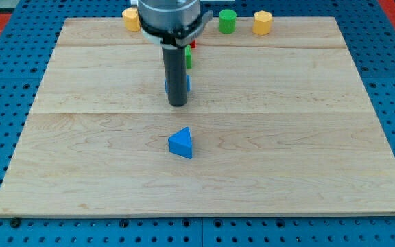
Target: Move your arm towards the bottom center
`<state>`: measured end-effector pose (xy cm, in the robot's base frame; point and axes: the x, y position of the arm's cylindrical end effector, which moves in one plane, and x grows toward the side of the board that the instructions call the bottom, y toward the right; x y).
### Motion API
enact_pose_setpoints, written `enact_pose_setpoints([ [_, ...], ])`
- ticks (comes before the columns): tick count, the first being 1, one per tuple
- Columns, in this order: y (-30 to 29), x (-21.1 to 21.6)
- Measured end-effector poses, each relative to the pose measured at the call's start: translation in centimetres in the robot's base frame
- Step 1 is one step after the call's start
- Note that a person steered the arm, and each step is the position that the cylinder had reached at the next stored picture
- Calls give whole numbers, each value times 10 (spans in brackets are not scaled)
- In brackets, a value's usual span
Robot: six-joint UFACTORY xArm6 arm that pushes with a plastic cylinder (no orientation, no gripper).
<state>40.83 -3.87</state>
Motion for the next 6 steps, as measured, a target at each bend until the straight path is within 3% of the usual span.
enact_pose_setpoints([
  [2,27,22],
  [3,108,93],
  [4,123,161],
  [5,78,185],
  [6,62,172],
])
